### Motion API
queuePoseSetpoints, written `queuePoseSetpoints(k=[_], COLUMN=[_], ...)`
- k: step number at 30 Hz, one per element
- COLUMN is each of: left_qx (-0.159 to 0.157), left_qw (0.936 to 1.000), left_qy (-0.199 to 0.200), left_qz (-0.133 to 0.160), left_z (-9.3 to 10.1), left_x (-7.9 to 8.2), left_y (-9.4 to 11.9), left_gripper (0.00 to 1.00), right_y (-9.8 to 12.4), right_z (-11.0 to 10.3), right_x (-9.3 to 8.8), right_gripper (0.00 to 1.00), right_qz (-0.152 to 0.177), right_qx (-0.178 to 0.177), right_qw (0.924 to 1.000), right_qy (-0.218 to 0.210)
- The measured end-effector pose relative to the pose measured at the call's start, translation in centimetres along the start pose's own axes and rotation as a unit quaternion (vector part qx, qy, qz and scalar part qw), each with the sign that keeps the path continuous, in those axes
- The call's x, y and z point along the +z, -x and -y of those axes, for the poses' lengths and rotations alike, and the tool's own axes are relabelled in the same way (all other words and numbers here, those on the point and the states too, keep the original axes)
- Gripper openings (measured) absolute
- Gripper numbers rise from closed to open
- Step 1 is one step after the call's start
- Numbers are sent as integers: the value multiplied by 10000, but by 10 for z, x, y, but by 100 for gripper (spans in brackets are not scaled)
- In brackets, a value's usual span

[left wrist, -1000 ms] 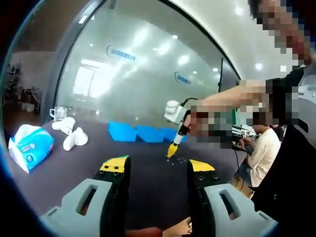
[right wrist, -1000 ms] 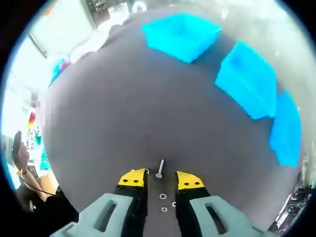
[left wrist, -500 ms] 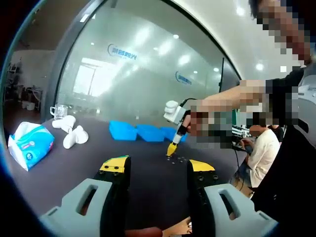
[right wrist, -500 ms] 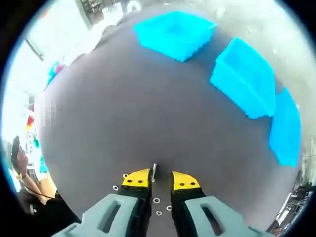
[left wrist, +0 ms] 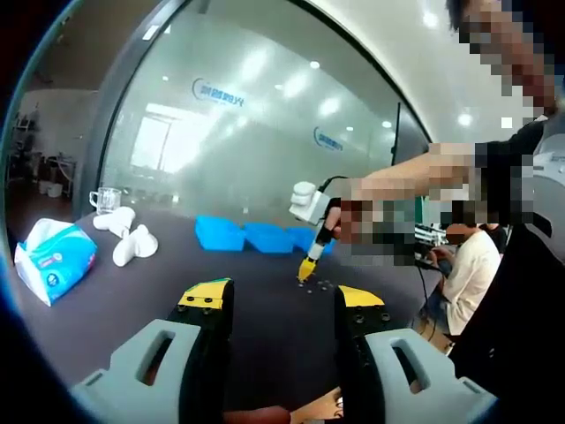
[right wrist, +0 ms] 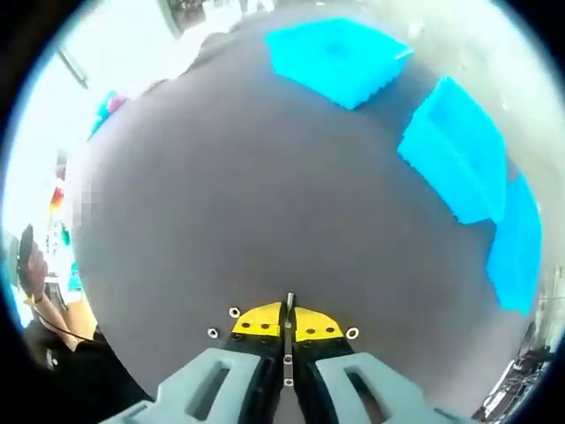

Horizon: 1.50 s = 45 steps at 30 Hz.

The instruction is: Sort the screws, nuts, and washers into the corresponding bins

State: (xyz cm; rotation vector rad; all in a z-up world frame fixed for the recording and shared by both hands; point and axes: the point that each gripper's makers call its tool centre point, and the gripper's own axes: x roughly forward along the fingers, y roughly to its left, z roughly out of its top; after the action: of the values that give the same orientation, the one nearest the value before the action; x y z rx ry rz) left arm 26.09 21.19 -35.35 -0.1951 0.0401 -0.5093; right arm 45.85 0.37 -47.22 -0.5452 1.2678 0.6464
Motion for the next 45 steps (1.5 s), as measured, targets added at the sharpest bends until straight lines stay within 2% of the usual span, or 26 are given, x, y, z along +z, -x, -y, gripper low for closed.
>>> queuePoseSetpoints(k=[5,10,13,17,20,22,23,24,27,28,30,32,33,34,35,36,38,40,43,45], left_qx=[5,-48,-75,-104,-101,-74,-58,-53,-33,-26,-30,-42,-49,-56,-56,-58,-64,-69,-85,-92], left_qw=[10000,10000,9999,9999,9998,9998,9998,9998,9998,9997,9997,9995,9995,9995,9994,9993,9993,9992,9989,9988], left_qy=[-15,-38,-65,-87,-107,-142,-173,-184,-194,-227,-244,-298,-310,-317,-337,-350,-368,-391,-442,-467], left_qz=[-1,-11,-38,-80,-93,-93,-90,-81,-71,-81,-77,-84,-79,-75,-70,-68,-67,-90,-121,-117], left_z=[0,5,8,12,14,15,15,15,16,17,18,20,20,21,22,22,23,24,26,27], left_x=[1,2,2,2,4,6,7,8,10,11,13,15,17,18,19,19,20,21,21,23], left_y=[-1,-4,-7,-11,-13,-13,-13,-13,-14,-14,-15,-16,-17,-18,-18,-19,-20,-21,-22,-22], left_gripper=[45,45,45,45,45,45,45,45,45,45,45,45,45,45,45,45,45,45,45,45], right_y=[9,18,25,41,61,81,86,99,109,113,118,126,129,134,139,144,149,153,157,161], right_z=[-4,-5,-8,-9,-9,-8,-7,-6,6,6,4,3,3,2,17,20,17,22,20,19], right_x=[-4,-9,-13,-10,-9,-9,-11,-12,-22,-26,-38,-47,-52,-58,-58,-62,-68,-75,-84,-90], right_gripper=[0,0,0,0,0,0,0,0,0,0,0,0,0,0,0,0,0,0,0,0], right_qz=[131,500,855,1684,2454,3166,3328,3800,4252,4465,4697,5004,5108,5273,5388,5518,5668,5793,5899,6023], right_qx=[211,366,453,468,424,403,364,299,117,51,-76,-206,-270,-401,-479,-539,-581,-664,-865,-944], right_qw=[9997,9980,9953,9846,9685,9477,9423,9245,9048,8946,8827,8654,8591,8485,8409,8320,8216,8120,8025,7922], right_qy=[-40,-98,-90,-11,8,-95,-106,-82,-213,-191,-118,-185,-185,-183,-139,-179,-210,-266,-251,-253])
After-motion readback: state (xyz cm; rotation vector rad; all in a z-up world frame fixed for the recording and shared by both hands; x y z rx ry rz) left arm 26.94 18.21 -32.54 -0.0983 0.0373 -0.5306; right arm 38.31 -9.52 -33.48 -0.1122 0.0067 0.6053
